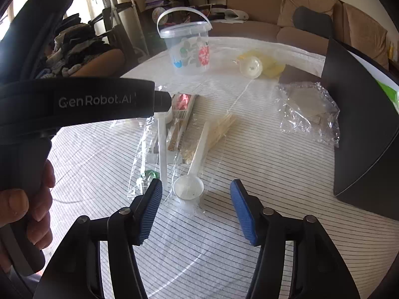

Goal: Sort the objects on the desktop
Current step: 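Close the left gripper on the bagged white measuring spoon, then carry the spoon into the black box and open the left gripper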

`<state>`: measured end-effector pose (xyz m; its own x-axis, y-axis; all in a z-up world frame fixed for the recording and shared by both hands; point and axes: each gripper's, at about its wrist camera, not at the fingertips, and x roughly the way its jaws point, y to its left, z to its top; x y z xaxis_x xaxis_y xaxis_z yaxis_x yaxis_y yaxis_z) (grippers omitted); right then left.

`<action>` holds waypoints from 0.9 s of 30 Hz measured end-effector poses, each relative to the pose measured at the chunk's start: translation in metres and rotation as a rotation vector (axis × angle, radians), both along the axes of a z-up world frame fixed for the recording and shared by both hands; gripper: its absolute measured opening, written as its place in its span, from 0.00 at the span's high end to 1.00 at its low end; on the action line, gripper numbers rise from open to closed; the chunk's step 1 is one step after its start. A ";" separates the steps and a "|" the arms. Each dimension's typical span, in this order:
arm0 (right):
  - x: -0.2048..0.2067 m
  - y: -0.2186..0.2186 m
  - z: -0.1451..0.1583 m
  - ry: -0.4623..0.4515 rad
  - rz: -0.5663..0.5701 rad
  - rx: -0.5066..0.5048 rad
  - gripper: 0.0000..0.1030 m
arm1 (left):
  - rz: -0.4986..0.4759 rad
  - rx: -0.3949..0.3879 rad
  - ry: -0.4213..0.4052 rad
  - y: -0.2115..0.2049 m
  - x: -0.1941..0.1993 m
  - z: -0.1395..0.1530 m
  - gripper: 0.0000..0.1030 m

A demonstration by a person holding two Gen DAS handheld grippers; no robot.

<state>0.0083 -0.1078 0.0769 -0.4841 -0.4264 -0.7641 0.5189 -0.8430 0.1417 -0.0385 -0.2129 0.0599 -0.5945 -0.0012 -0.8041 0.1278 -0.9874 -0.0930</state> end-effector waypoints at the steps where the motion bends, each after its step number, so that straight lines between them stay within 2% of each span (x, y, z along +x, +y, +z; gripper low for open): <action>1: -0.001 -0.001 -0.004 -0.011 0.000 -0.003 0.57 | -0.001 -0.003 -0.009 0.000 -0.003 -0.003 0.41; 2: -0.003 -0.001 -0.008 -0.020 -0.002 -0.001 0.64 | -0.001 0.003 -0.021 0.000 -0.006 -0.007 0.42; 5: -0.006 -0.002 -0.013 -0.015 -0.009 -0.004 0.65 | 0.001 0.010 -0.063 0.000 -0.014 -0.021 0.44; 6: -0.006 -0.001 -0.012 -0.013 -0.012 -0.005 0.66 | -0.002 0.010 -0.071 0.000 -0.016 -0.025 0.48; 8: -0.008 0.000 -0.012 -0.015 -0.012 -0.010 0.74 | -0.014 0.026 -0.082 0.001 -0.019 -0.031 0.68; 9: -0.007 0.001 -0.011 -0.014 -0.011 -0.009 0.74 | -0.016 0.032 -0.084 0.000 -0.019 -0.034 0.75; 11: -0.004 0.005 -0.007 -0.011 -0.011 -0.007 0.74 | -0.021 0.050 -0.075 -0.002 -0.017 -0.034 0.76; 13: -0.004 0.012 -0.003 -0.013 -0.006 -0.009 0.74 | -0.019 0.105 -0.071 -0.007 -0.016 -0.031 0.79; 16: 0.002 0.025 0.011 0.012 -0.002 -0.001 0.74 | -0.022 0.167 -0.033 -0.014 -0.010 -0.015 0.80; 21: 0.015 0.058 0.053 0.060 -0.007 -0.039 0.74 | -0.071 0.260 0.071 -0.015 0.007 0.033 0.80; 24: 0.019 0.084 0.087 0.091 -0.020 -0.086 0.74 | -0.110 0.267 0.121 -0.003 0.012 0.060 0.80; 27: 0.013 0.112 0.119 0.096 -0.050 -0.130 0.74 | -0.167 0.268 0.130 0.021 0.003 0.079 0.80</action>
<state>0.0210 0.0041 0.1957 -0.5753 -0.4917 -0.6537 0.4928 -0.8462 0.2027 -0.0353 -0.1920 0.1393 -0.6660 0.3064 -0.6801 -0.0639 -0.9318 -0.3573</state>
